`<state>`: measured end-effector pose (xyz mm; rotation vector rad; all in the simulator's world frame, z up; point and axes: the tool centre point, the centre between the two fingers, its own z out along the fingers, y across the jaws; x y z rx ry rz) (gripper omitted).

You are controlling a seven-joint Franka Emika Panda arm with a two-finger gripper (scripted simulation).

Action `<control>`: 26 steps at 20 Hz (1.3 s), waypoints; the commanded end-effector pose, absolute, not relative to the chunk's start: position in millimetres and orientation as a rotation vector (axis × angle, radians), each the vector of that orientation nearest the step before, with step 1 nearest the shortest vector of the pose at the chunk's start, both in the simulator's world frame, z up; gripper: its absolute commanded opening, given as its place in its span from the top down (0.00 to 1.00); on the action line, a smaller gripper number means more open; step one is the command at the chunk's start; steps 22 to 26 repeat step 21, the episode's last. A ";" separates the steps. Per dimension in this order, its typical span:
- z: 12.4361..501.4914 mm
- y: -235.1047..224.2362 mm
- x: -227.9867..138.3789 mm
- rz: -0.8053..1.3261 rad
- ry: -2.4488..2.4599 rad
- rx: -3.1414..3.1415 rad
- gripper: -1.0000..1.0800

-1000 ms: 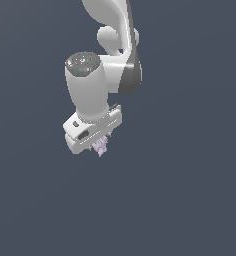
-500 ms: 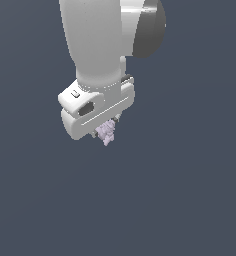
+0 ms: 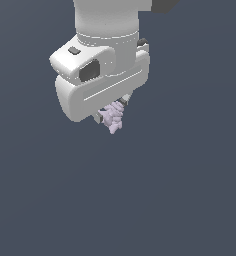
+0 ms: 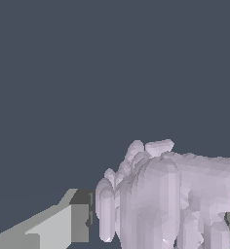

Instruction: Pick up the object and move it to a goal position.

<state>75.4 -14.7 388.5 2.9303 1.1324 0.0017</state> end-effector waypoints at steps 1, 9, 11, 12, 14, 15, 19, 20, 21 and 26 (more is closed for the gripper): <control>403.6 -10.4 78.4 0.000 1.132 2.931 1.00; 434.3 -2.0 85.7 0.000 1.131 2.931 1.00; 438.6 -0.8 86.8 0.000 1.131 2.931 1.00; 440.3 -0.3 87.3 0.000 1.131 2.931 1.00; 443.2 0.5 88.1 0.000 1.131 2.931 1.00; 444.3 0.8 88.5 0.000 1.131 2.931 1.00; 446.8 1.4 89.3 0.000 1.131 2.931 1.00; 447.1 1.5 89.3 0.000 1.131 2.931 1.00; 447.2 1.5 89.4 0.000 1.131 2.931 1.00; 447.2 1.5 89.4 0.000 1.131 2.931 1.00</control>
